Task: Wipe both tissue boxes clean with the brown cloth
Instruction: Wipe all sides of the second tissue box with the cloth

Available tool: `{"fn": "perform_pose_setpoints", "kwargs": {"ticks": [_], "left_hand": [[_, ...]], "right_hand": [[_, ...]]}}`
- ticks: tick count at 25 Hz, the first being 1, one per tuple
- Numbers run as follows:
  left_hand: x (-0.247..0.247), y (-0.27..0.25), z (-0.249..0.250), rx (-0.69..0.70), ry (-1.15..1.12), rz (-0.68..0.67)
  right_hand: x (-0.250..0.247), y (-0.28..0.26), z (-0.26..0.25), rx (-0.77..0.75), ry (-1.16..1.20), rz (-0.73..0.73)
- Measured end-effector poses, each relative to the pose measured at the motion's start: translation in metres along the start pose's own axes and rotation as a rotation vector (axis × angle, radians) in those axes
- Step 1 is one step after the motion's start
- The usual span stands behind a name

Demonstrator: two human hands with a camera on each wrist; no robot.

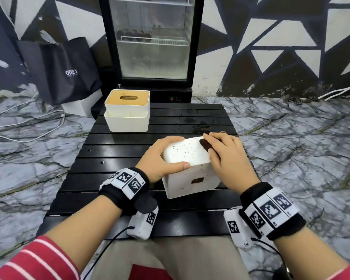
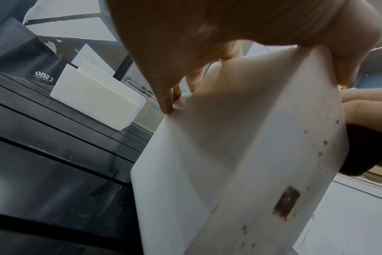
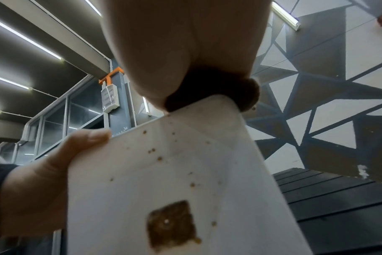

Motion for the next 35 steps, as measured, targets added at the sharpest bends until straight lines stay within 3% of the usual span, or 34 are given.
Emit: {"fn": "perform_pose_setpoints", "kwargs": {"ticks": [2,5,10,13,20,24,28,35], "left_hand": [[0.001,0.0,-0.001,-0.005,-0.007,-0.009],[0.003,0.0,-0.001,-0.015,-0.013,0.005],[0.005,-0.001,-0.001,0.014,0.013,0.016],[0.003,-0.002,-0.002,0.0,0.036,0.024],[0.009,-0.019,-0.001,0.04,0.257,0.09],[0.015,-0.02,-0.007,0.023,0.155,0.071],[0.022,-0.017,-0.008,-0.012,-0.044,-0.057],[0.026,-0.014,-0.012,0.0,-0.071,-0.11]], "right_hand": [[0.002,0.006,0.006,0.03,0.044,-0.044],[0.006,0.019,-0.003,0.051,-0.077,-0.036],[0.006,0.002,-0.029,-0.072,-0.171,0.103],[0.001,-0.007,-0.026,-0.083,-0.107,0.109],[0.005,0.027,0.005,0.015,0.027,-0.09],[0.014,0.049,0.014,-0.02,0.097,-0.177],[0.012,0.046,0.011,-0.073,0.119,-0.141],[0.003,0.01,-0.006,-0.121,0.202,-0.069]]}}
Point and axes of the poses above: each hand's wrist, its own y-axis towards the middle knuckle, its own x-axis out of the palm, z = x × y, the point moved 5 cm from there along y, towards the middle knuckle, and after that the axes turned 15 degrees about -y, right-handed, at the moved point
